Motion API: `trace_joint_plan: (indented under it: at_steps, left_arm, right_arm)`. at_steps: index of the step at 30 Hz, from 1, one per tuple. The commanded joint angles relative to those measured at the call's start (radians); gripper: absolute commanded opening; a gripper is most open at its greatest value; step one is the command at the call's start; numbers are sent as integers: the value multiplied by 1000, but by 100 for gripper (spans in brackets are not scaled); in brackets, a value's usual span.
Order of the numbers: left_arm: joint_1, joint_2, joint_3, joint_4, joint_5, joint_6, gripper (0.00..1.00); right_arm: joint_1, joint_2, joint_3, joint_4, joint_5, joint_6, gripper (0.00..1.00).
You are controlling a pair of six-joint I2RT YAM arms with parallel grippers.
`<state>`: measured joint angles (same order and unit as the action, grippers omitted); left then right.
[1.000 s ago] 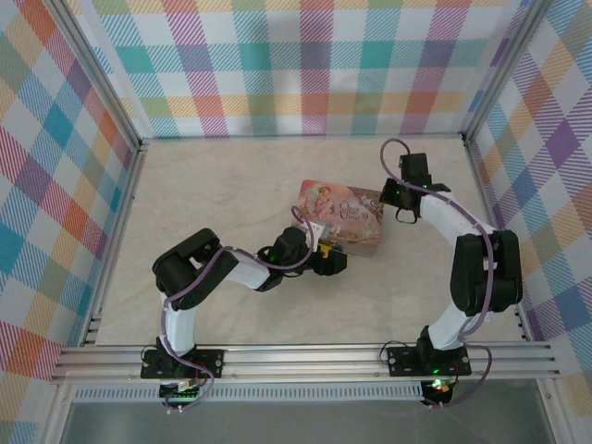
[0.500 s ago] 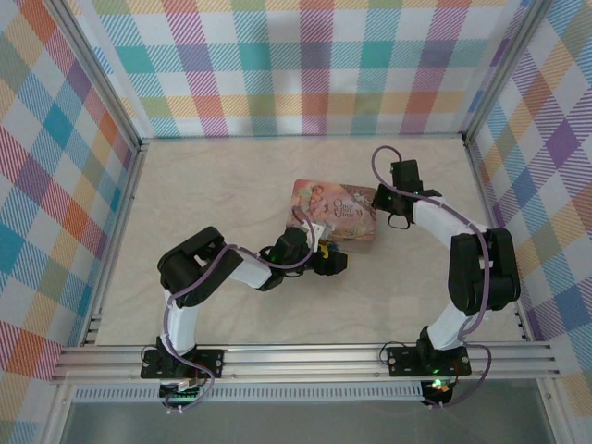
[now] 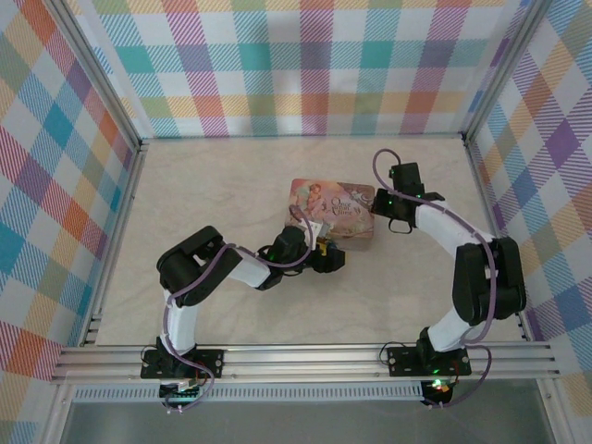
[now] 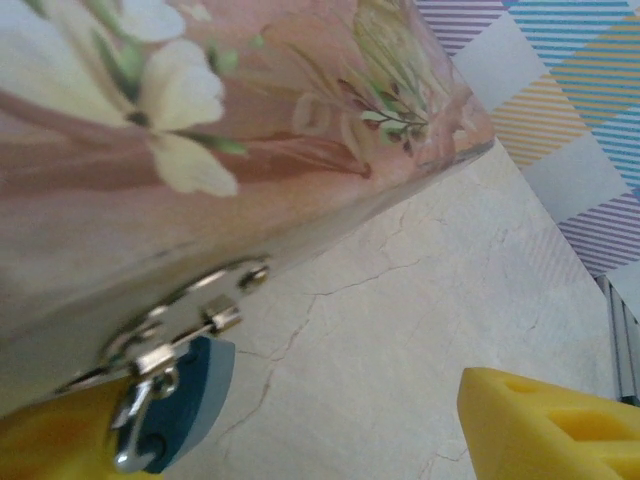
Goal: Unlock a padlock with a key
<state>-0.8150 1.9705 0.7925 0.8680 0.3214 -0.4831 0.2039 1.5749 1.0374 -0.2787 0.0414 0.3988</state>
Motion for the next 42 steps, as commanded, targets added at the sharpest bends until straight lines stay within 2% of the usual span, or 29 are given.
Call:
trace_joint_plan:
  at_steps: [1,10,23,30,36,42]
  left_arm:
    - [18,-65,-21,44,-18,8,73]
    - [38,-82,-20,17,-9,18,72]
    - [38,-7,35,39,17,-7,75]
    - [37,40,64,79,46,-37,76]
    - [37,42,72,94,24,-45,77]
    - [42,2,30,102,-7,-44,73]
  right_arm:
    - [-16,-76,-20,-44,5,-14,0]
    - [-58,-123,-39,-83,99,-34,0]
    - [-32,36,-12,-7,-30,-9,0]
    - [18,58,-10,3,-40,5,0]
    - [34,49,-24,7,-37,10,0]
    - [35,45,-33,7,-30,9,0]
